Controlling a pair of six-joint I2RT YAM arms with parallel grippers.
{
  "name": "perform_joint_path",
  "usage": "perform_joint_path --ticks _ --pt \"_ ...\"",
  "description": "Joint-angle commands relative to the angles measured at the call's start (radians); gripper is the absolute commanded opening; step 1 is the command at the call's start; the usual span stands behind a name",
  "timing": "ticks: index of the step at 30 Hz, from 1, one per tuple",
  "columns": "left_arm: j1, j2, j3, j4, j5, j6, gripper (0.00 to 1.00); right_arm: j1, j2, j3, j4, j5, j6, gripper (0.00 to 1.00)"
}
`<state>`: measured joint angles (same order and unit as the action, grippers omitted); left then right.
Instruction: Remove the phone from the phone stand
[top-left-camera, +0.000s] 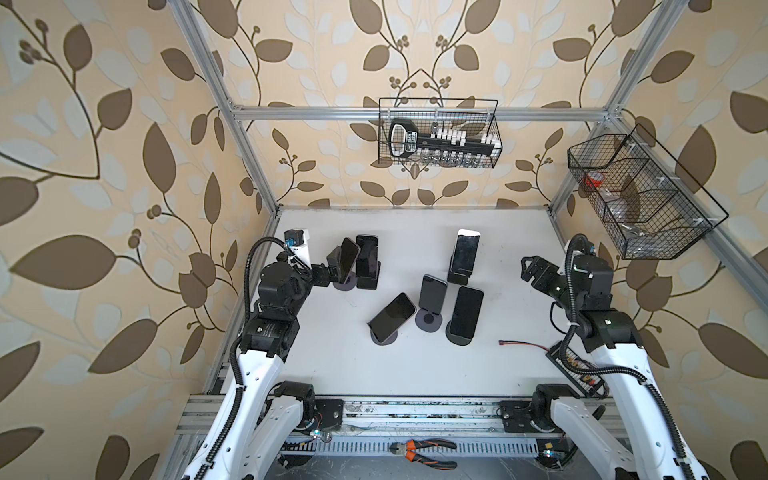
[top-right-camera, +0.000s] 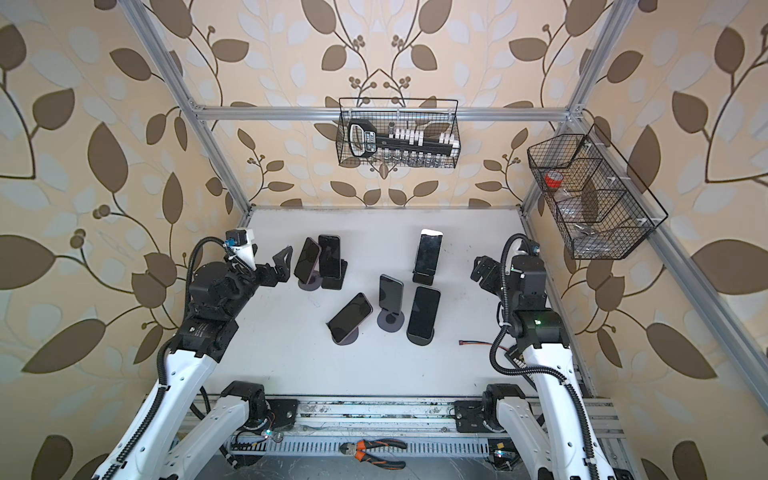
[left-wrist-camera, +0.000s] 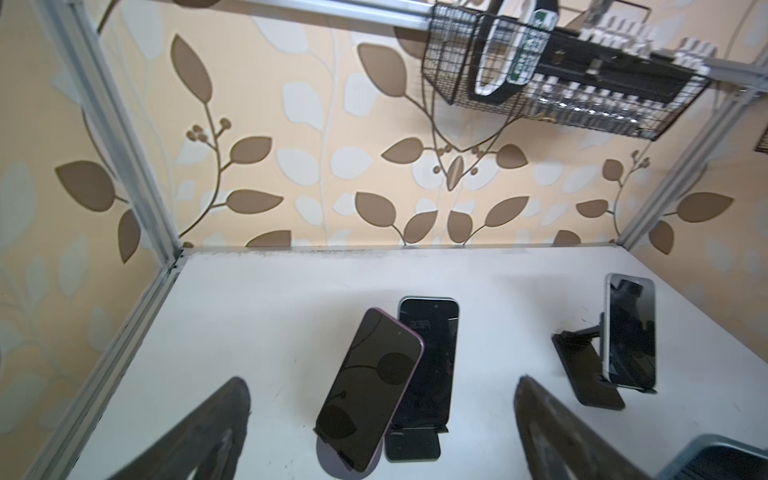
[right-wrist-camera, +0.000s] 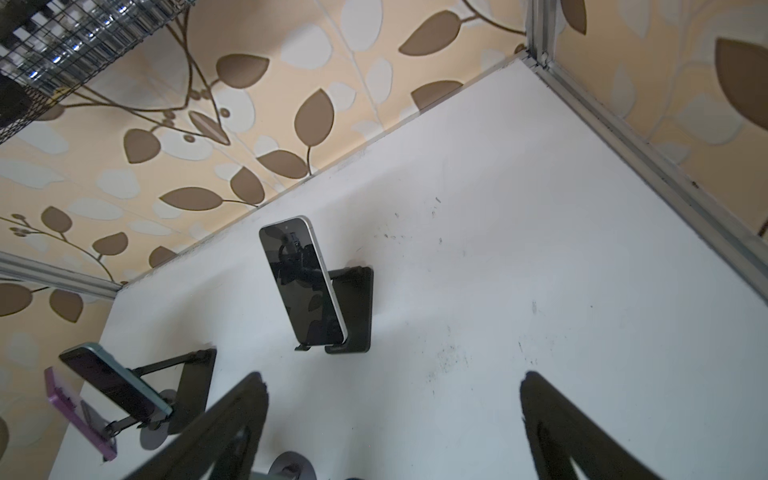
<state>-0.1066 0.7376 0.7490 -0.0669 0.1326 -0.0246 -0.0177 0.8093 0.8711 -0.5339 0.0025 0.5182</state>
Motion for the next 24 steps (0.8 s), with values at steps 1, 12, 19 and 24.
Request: perform_joint_path --ticks 1,12,19,24 --pt "-0.025 -0.012 0.051 -0.014 0.174 0.058 0.99 0.023 -0.03 0.043 -0.128 -0.051 0.049 0.94" --pt "-0.173 0.014 0.156 -0.161 0.472 0.239 0.99 0.176 -0.061 0.041 -0.211 -0.059 0.13 0.9" --pt "-0.229 0.006 0.13 -0.172 0.595 0.282 0.99 0.383 -0.027 0.068 -0.244 0.064 0.203 0.89" --pt "-0.281 0.021 0.115 -0.193 0.579 0.324 0.98 0.55 0.023 0.055 -0.233 0.198 0.254 0.9"
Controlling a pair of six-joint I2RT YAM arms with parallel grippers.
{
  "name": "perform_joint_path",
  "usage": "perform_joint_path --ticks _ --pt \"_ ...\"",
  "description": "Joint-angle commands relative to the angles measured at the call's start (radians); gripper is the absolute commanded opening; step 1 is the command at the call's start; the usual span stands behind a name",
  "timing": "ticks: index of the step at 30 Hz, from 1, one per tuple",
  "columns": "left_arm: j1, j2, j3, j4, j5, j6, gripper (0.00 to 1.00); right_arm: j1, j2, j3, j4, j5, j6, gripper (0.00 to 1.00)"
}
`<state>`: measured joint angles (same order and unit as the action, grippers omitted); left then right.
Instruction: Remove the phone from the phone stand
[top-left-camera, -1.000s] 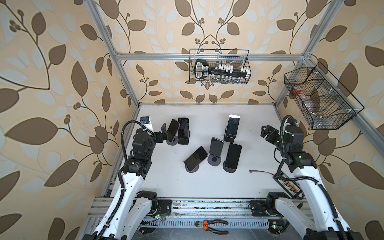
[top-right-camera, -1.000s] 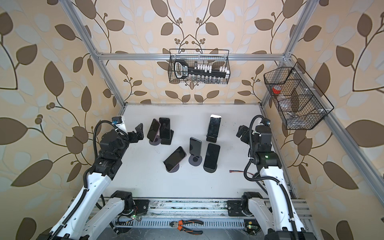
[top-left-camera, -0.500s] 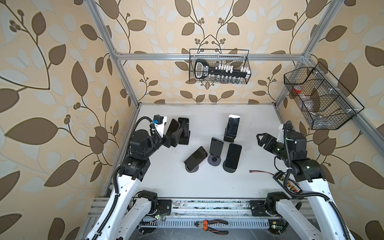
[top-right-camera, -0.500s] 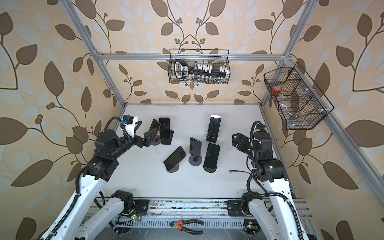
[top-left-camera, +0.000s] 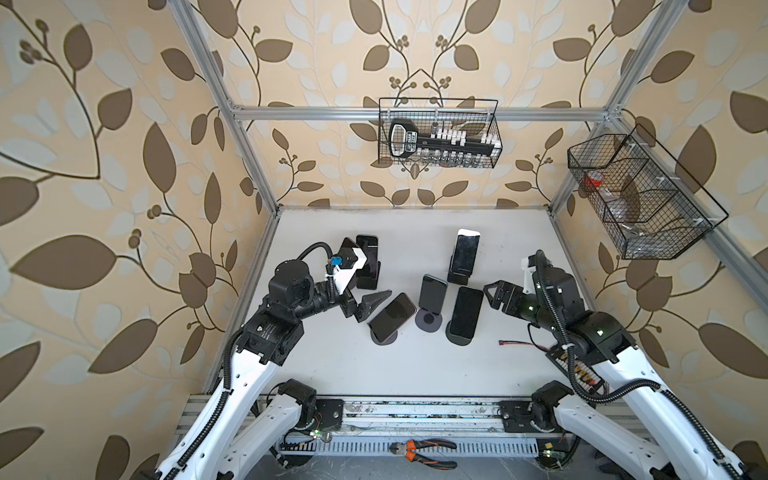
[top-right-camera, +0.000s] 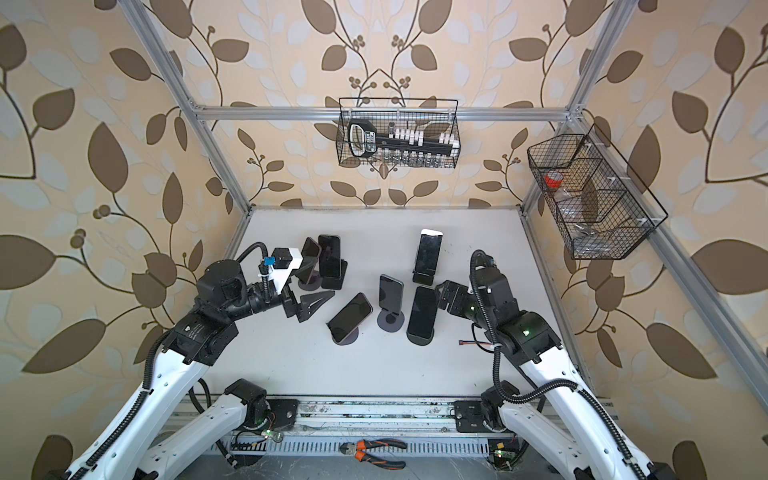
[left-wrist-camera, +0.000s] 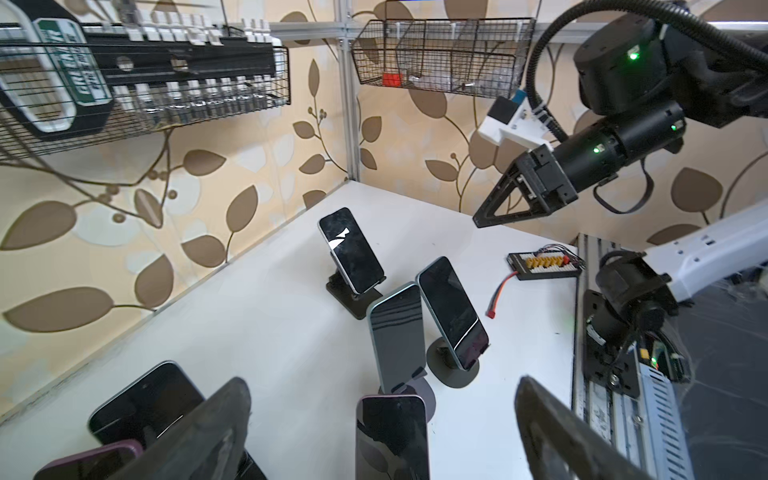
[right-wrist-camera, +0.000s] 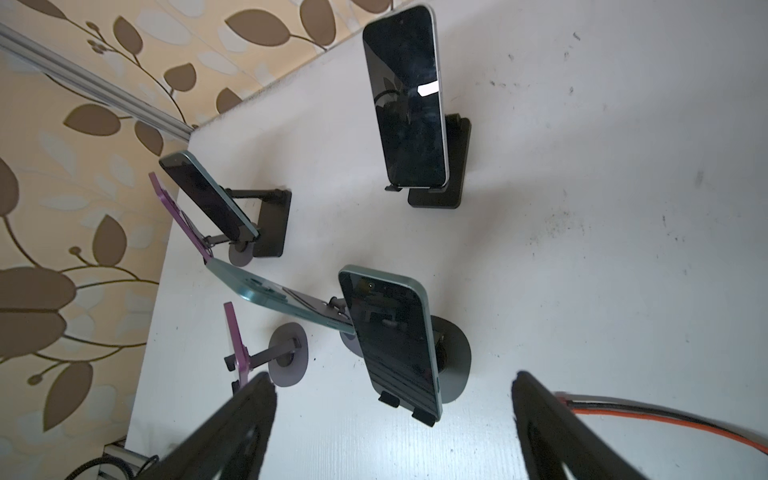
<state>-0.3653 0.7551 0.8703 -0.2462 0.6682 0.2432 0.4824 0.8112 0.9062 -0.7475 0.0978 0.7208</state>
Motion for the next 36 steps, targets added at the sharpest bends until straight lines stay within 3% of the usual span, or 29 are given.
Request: perform_joint_path --ticks 1,13,20,36 --pt "-0.034 0.008 -0.004 -0.024 0.041 0.07 0.98 0.082 0.031 0.022 -0.017 0.124 0.069 0.9" --pt "-0.085 0.03 0.021 -0.161 0.033 0.256 0.98 0.436 0.094 -0.013 -0.046 0.463 0.308 0.88" --pt "-0.123 0.044 0.009 -0.154 0.031 0.288 0.98 0.444 0.21 0.05 -0.074 0.51 0.286 0.91" --pt "-0.183 0.038 -0.016 -0.223 0.016 0.357 0.99 0.444 0.263 0.049 -0.055 0.477 0.39 0.91"
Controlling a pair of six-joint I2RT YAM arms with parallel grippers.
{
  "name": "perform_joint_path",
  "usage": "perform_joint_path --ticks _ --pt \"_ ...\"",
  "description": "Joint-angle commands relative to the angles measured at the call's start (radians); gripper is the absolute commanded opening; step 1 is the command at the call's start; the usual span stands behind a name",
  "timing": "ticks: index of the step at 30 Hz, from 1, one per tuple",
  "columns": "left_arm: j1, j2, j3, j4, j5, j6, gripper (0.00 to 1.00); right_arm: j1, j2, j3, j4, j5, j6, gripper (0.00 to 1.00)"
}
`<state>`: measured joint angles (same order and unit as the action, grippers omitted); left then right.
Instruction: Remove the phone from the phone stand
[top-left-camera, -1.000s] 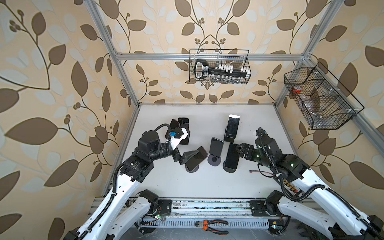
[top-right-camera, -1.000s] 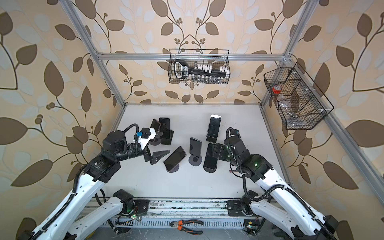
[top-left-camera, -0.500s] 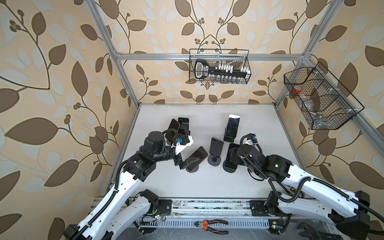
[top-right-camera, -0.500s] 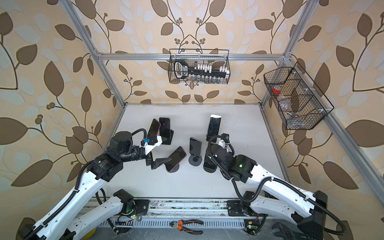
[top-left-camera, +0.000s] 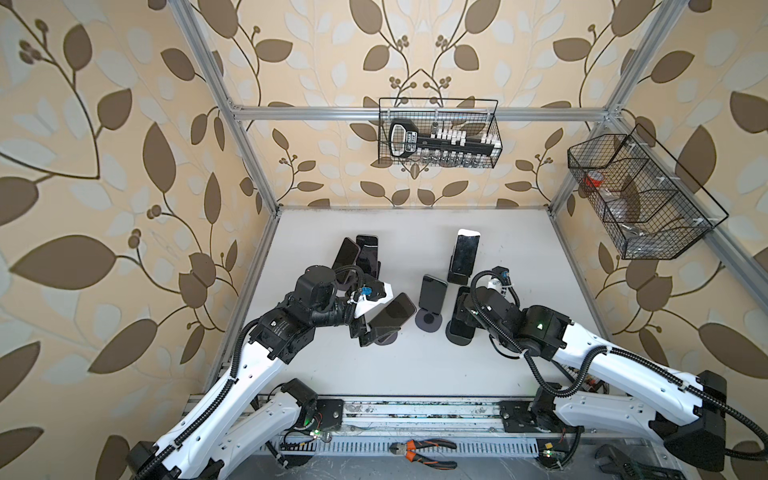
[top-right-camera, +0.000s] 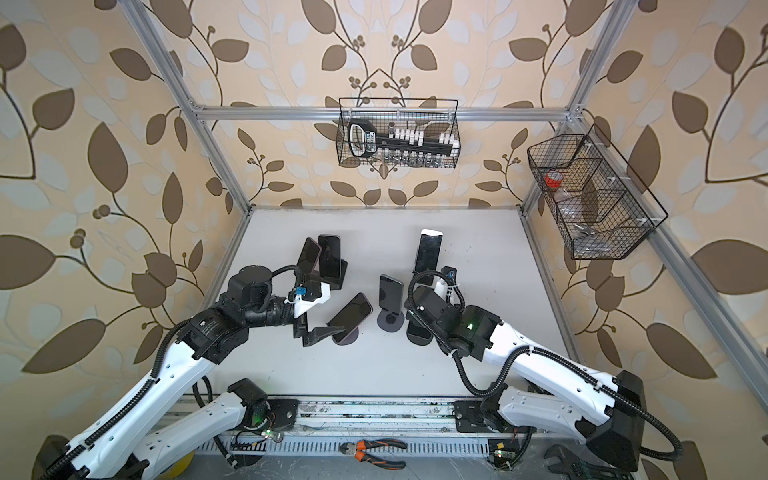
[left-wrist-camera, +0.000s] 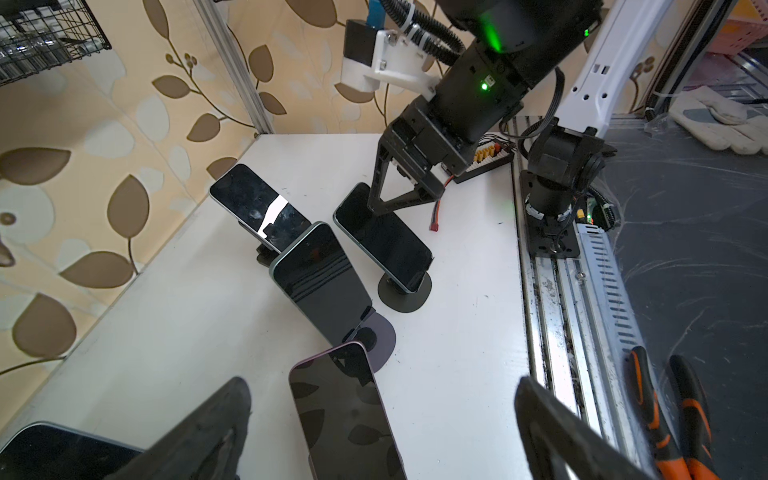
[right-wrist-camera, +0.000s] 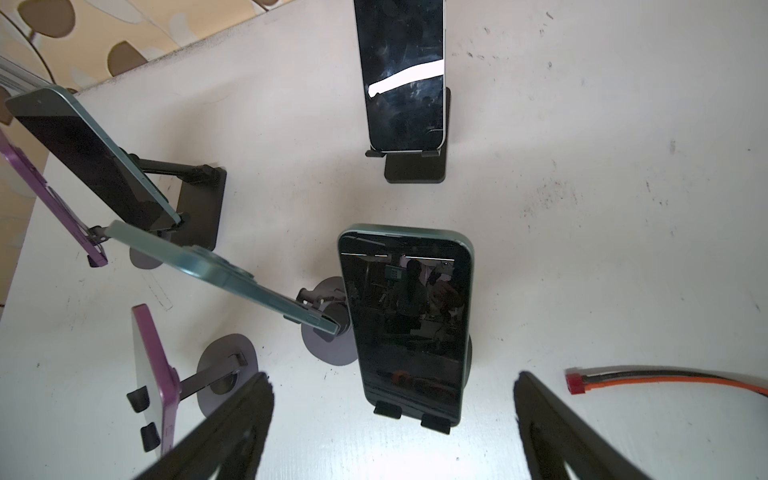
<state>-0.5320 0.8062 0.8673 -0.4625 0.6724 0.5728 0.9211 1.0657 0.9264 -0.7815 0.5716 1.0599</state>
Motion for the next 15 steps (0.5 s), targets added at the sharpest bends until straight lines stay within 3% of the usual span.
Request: perform_joint_path --ticks 1,15 --pt "-0.021 -0.015 -0.019 -0.005 0.01 0.025 0.99 0.005 0.012 0.026 -0.02 -0.002 0.051 0.91" --pt "-0.049 -0.024 -0.137 0.105 -0.011 -0.026 0.99 0.004 0.071 0.023 0.003 -0.028 0.06 0.91"
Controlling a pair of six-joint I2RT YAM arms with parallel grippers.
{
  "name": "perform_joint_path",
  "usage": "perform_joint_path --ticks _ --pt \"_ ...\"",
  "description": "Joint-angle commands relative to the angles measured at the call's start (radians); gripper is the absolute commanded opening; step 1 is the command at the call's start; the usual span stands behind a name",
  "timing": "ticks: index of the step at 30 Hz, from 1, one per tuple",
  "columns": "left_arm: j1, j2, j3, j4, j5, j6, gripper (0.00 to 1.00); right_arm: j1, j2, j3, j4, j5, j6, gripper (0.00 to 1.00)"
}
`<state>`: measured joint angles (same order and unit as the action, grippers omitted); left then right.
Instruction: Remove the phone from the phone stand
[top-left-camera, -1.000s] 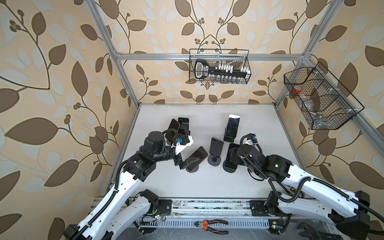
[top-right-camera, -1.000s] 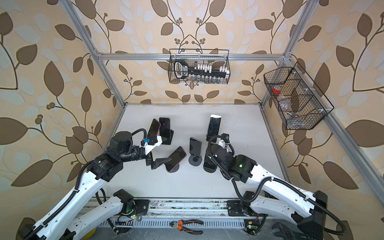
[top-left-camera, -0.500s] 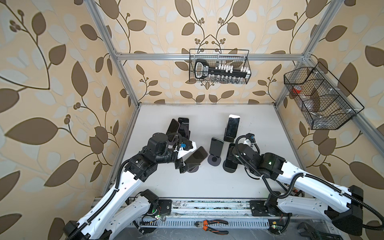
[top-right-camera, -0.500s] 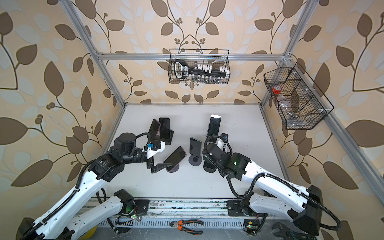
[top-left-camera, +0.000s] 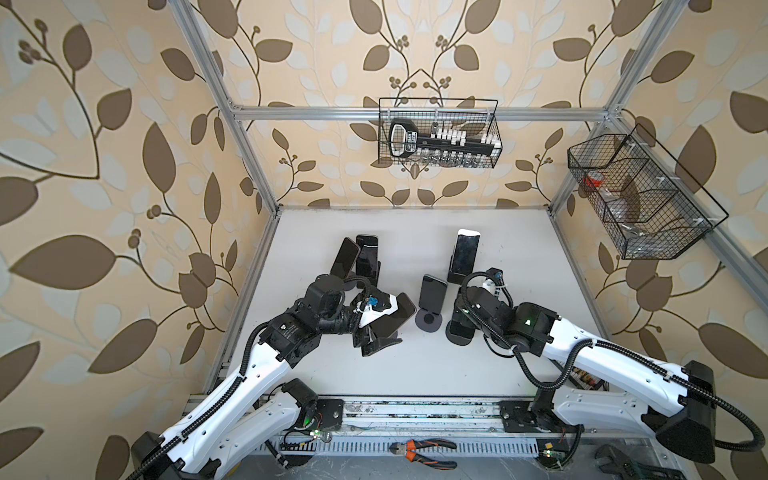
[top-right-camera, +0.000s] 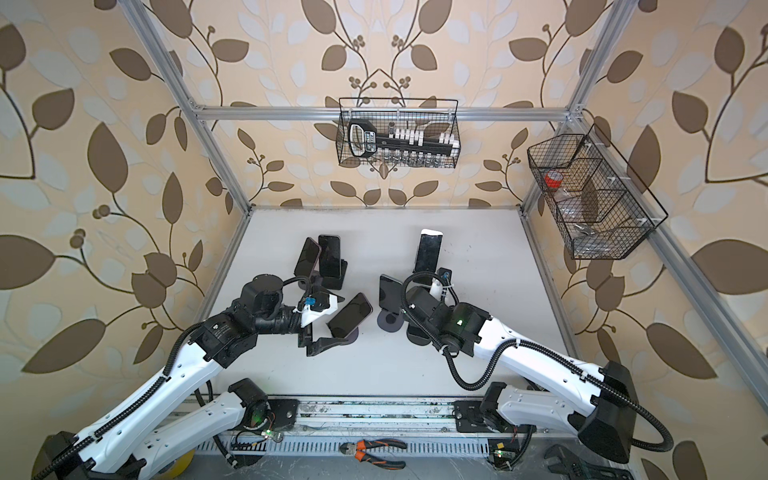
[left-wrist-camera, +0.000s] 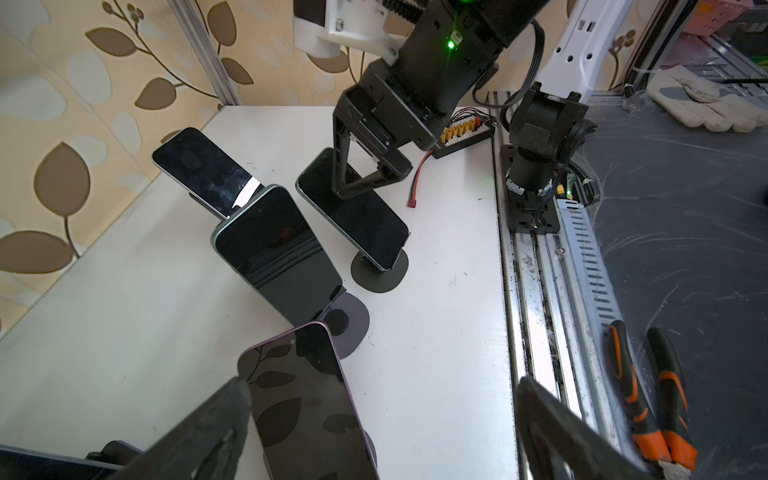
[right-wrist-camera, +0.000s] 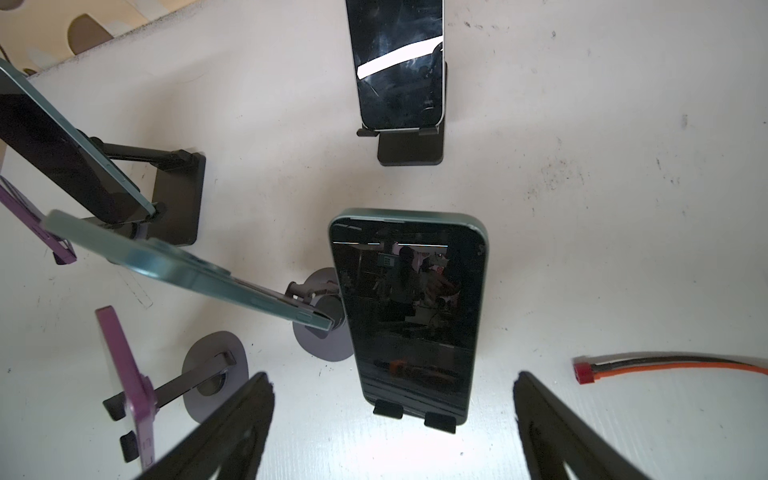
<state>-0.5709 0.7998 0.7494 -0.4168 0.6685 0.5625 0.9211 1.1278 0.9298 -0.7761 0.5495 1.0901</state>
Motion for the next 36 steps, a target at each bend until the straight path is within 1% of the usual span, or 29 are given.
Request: perform_joint_path --ticks 1,6,9,17,30,36 --pt "-0.01 -0.02 -0.038 0.078 -0.015 -0.02 0.99 0.005 0.012 0.02 0.0 -0.004 0.034 0.91" --pt "-0.01 -0.062 -0.187 0.239 -0.083 -0.061 0.98 0.005 0.04 0.028 -0.016 0.008 0.053 0.9" --pt "-0.01 -0.089 -0.225 0.283 -0.099 -0.096 0.99 0.005 0.056 0.035 -0.025 0.009 0.057 0.89" --pt "-0.01 -0.094 -0.225 0.262 -0.114 -0.101 0.99 0.005 0.08 0.042 -0.027 0.032 0.073 0.9" --pt "-0.01 -0.105 -0.217 0.246 -0.107 -0.11 0.99 0.004 0.124 0.05 -0.049 0.051 0.088 0.92" --pt "-0.01 -0.078 -0.194 0.261 -0.106 -0.106 0.99 0.001 0.127 0.043 -0.046 0.053 0.09 0.94"
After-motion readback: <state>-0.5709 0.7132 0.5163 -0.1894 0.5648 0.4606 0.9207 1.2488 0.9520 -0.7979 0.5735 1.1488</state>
